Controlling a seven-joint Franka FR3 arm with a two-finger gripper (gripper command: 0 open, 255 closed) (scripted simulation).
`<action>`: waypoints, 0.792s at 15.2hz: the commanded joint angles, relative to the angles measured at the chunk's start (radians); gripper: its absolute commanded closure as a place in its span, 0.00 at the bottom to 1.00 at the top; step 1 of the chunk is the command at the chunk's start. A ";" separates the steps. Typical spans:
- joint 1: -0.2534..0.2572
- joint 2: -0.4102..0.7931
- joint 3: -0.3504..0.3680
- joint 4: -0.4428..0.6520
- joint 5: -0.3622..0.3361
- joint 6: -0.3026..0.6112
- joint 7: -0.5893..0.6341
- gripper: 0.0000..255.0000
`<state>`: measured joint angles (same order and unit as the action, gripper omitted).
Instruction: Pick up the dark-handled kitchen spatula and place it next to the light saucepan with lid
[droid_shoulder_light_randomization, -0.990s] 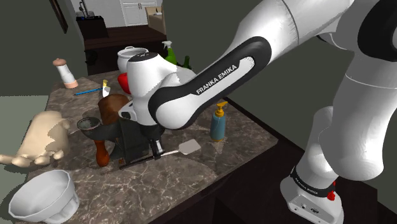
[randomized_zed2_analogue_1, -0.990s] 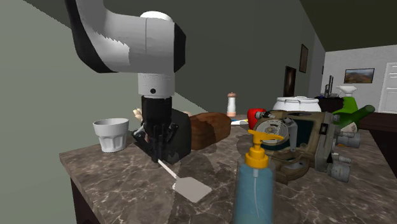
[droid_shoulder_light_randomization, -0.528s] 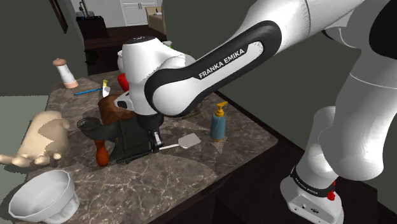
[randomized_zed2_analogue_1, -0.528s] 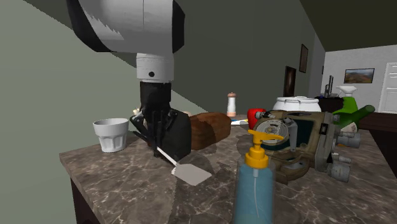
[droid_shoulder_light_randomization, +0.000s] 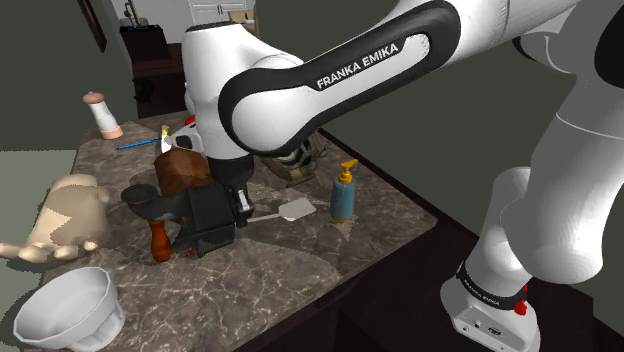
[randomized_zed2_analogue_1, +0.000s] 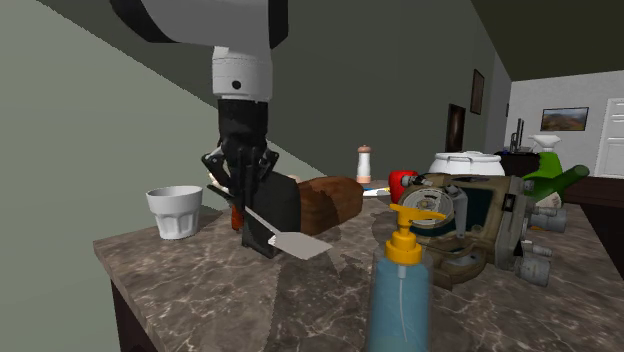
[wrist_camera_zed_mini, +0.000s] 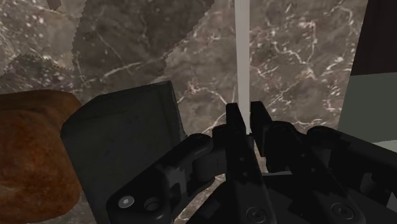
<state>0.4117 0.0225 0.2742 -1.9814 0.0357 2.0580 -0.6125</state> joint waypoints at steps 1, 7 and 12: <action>-0.001 -0.006 -0.001 0.023 0.001 -0.029 -0.001 1.00; -0.002 -0.021 -0.002 0.086 0.005 -0.107 -0.002 1.00; -0.049 -0.015 -0.048 0.107 0.008 -0.126 -0.095 1.00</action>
<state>0.3726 0.0020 0.2354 -1.8839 0.0444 1.9375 -0.6880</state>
